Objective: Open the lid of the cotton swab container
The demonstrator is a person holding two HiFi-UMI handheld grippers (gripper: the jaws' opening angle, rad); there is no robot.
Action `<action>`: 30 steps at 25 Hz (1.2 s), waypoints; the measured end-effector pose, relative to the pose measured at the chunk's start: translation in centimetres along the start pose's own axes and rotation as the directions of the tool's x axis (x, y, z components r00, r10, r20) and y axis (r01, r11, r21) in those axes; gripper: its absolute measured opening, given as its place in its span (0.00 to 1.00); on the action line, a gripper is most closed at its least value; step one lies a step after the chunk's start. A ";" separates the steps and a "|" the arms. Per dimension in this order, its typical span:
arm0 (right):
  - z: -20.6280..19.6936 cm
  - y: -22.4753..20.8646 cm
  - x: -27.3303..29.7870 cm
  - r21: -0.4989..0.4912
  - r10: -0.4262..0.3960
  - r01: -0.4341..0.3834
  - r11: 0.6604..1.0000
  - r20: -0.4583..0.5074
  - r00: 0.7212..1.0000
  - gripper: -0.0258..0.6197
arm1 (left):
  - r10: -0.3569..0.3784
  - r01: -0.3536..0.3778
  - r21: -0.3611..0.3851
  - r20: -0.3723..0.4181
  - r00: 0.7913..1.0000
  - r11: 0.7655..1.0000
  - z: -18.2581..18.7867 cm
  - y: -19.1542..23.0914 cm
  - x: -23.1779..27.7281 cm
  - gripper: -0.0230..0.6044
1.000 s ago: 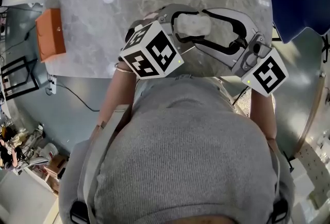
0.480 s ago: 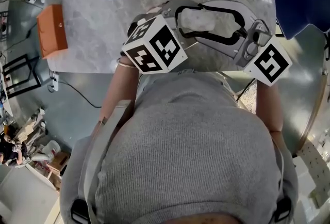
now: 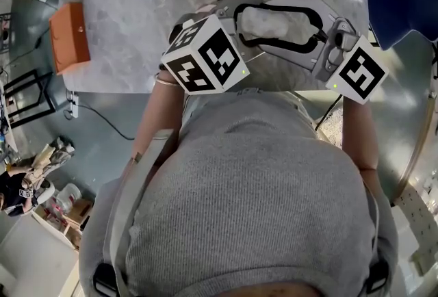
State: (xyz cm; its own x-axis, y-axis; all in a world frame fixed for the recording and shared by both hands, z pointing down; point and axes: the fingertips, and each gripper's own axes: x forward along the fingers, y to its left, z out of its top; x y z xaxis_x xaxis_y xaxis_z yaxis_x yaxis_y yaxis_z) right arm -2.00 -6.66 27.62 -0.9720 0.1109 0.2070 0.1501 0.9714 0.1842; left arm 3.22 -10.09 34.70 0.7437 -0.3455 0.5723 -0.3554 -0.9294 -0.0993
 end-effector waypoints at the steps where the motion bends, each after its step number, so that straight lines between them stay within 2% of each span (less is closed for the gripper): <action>1: 0.0 0.0 0.0 0.004 0.002 -0.002 1.000 0.007 1.000 0.38 | 0.000 0.000 0.000 0.002 1.000 1.000 0.0 0.0 0.0 0.44; 11: -0.1 0.2 0.1 0.093 -0.004 0.002 0.996 0.029 1.000 0.37 | 0.007 -0.007 0.017 -0.013 1.000 1.000 -0.4 -0.4 -0.1 0.43; 30: -0.5 -0.1 0.2 0.182 0.000 -0.010 0.983 0.054 0.999 0.37 | 0.003 -0.003 0.001 0.001 1.000 1.000 -0.8 -0.3 0.2 0.43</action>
State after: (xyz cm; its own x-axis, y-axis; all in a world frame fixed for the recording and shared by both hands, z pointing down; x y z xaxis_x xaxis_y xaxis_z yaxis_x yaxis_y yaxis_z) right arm -2.17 -6.87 28.09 -0.9803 0.1225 0.1549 0.1246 0.9922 0.0039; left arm 3.02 -9.79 35.49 0.7430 -0.3484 0.5714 -0.3570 -0.9285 -0.1018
